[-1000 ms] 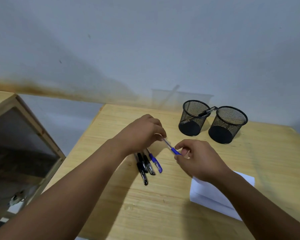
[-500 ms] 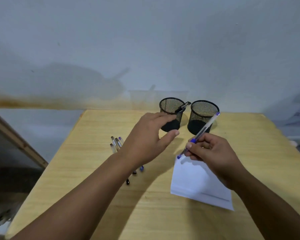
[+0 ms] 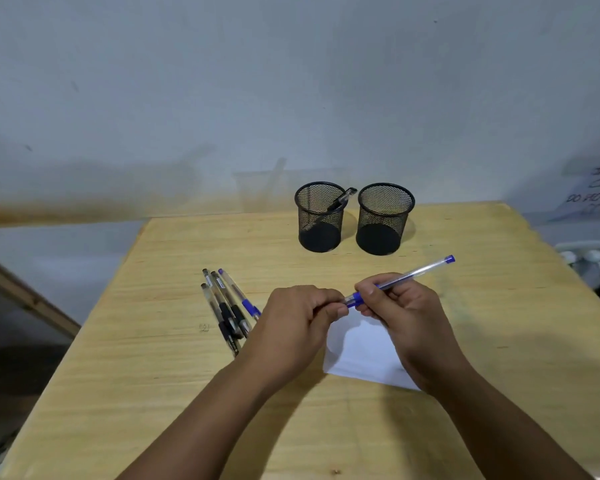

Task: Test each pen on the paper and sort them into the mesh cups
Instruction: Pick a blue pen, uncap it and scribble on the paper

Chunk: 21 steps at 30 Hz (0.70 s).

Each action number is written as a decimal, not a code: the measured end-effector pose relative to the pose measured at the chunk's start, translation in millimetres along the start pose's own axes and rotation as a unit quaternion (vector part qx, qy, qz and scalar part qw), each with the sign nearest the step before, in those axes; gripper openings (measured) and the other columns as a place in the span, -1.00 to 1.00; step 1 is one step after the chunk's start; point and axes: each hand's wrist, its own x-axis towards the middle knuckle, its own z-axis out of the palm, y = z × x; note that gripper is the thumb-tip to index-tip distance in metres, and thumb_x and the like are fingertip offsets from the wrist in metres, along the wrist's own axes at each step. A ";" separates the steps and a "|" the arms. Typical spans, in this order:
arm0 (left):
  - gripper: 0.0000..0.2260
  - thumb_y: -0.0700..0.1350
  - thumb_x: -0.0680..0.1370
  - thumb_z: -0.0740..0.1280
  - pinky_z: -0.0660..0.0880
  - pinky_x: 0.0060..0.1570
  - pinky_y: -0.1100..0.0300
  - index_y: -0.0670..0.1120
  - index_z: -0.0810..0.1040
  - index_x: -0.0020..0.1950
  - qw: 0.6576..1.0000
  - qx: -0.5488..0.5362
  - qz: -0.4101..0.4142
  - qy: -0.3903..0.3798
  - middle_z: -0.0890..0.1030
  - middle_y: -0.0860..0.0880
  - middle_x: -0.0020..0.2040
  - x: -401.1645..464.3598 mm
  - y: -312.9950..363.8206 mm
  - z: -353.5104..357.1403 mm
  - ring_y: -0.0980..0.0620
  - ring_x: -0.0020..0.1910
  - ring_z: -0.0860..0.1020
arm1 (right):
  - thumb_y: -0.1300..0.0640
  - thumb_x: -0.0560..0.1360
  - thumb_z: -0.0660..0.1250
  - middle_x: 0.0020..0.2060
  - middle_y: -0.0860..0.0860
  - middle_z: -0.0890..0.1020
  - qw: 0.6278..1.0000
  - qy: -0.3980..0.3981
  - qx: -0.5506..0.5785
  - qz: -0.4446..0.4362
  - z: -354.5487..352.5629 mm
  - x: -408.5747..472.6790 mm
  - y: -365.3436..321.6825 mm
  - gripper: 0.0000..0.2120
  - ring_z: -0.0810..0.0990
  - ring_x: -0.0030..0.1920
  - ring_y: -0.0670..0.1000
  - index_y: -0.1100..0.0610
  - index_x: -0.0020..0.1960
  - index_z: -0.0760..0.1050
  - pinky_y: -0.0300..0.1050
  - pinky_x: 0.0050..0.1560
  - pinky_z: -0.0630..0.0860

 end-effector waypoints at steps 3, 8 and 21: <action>-0.84 -0.07 0.60 0.33 0.32 -0.34 0.28 0.07 0.68 -0.12 0.997 -0.038 -0.051 -0.035 0.58 0.06 -0.35 -6.5 -1.1 -9.4 0.10 -0.38 0.44 | 0.23 0.56 0.33 -0.27 0.06 0.72 0.999 -0.029 0.020 0.005 4.4 -4.0 0.5 -0.87 0.65 -0.24 -0.09 0.20 -0.12 0.63 -0.28 -0.14 0.59; -0.75 -0.01 0.60 0.33 0.14 -0.51 0.33 -0.04 0.60 -0.26 0.986 -0.040 -0.131 -0.096 0.27 0.10 -0.54 -12.3 0.5 -30.1 0.13 -0.55 0.20 | 0.22 0.56 0.32 -0.24 0.10 0.71 0.998 -0.047 0.046 0.003 12.1 -12.6 4.6 -0.86 0.67 -0.15 0.02 0.23 -0.10 0.63 -0.13 -0.04 0.60; -0.87 -0.08 0.55 0.39 0.44 -0.28 0.07 -0.02 0.69 -0.16 0.991 -0.003 -0.119 0.068 0.61 -0.09 -0.36 -24.5 -26.6 -43.7 -0.06 -0.34 0.54 | 0.18 0.52 0.40 -0.30 0.08 0.73 0.987 0.124 0.083 0.061 -13.0 3.8 6.7 -0.80 0.70 -0.15 0.13 0.07 -0.26 0.68 -0.02 0.07 0.60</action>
